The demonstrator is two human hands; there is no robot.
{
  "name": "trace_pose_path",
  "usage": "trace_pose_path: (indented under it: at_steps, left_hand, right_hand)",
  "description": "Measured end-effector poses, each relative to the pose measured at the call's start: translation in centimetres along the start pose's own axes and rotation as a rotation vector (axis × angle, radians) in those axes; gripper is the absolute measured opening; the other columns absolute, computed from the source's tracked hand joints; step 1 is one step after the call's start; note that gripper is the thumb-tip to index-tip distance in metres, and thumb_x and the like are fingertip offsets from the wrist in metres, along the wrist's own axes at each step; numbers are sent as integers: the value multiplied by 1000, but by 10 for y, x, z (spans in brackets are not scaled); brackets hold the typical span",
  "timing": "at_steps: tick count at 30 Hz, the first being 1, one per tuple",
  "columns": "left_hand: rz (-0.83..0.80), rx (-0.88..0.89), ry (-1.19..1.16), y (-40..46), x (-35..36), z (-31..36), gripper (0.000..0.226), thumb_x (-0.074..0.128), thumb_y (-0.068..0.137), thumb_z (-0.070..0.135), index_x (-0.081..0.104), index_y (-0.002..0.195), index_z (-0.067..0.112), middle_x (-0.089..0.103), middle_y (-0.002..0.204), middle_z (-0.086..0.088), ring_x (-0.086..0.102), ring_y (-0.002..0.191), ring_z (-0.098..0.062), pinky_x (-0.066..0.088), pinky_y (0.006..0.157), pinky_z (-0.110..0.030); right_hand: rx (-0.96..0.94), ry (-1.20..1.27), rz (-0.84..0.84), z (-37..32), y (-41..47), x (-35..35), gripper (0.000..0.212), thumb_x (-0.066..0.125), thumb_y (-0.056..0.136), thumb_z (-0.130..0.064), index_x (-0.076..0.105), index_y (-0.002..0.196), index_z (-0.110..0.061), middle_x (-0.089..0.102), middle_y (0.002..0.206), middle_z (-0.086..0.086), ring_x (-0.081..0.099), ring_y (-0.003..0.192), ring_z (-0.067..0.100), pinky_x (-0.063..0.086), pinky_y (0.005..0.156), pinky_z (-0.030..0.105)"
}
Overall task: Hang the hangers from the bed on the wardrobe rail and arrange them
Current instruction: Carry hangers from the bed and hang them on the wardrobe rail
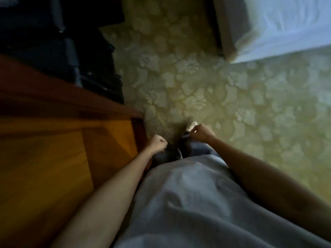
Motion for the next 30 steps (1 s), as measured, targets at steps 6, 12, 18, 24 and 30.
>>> trace_pose_path:
  at_steps: [6,12,18,24,30]
  left_hand:
    - [-82,96,248,39,45,129,28,57,93,12,67,67,16,74,75,-10,64,56,-17,52,55,-26]
    - [-227,161,523,69,100,253,20,56,97,13,70,83,9,71,78,-7,64,65,-18,50,55,-25]
    - [-249,272,689,100,127,376,16,56,97,11,71,91,8,69,75,-2,61,59,-12,50,54,-23]
    - [-114,281,698,148,94,465,20,59,96,12,71,81,15,72,79,-6,65,70,-18,54,63,-31]
    - [15,124,643,234,46,528,22,61,94,11,70,76,18,75,87,-8,67,79,-23,57,81,-36]
  right_hand:
    - [302,439,112,149,-13,-13,24,57,86,-16,76,84,-3,76,80,14,71,71,27,62,75,39]
    - [498,837,175,236,-29,-10,22,57,89,-15,76,88,-3,76,81,14,66,61,21,60,66,34]
    - [612,1087,184,288,-17,-37,27,59,93,-18,74,86,3,76,86,17,68,68,24,60,70,38]
    - [504,1165,270,295,47,-168,24,59,95,-19,72,104,-1,75,85,12,67,66,19,59,61,30]
    - [303,1164,357,298,138,-361,28,56,94,-15,64,120,-8,75,88,12,69,65,18,51,48,22]
Point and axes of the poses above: each hand's wrist, its own y-axis towards the middle knuckle, its own x-axis out of the palm, z = x × y, the point moved 5 cm from there along y, towards the middle knuckle
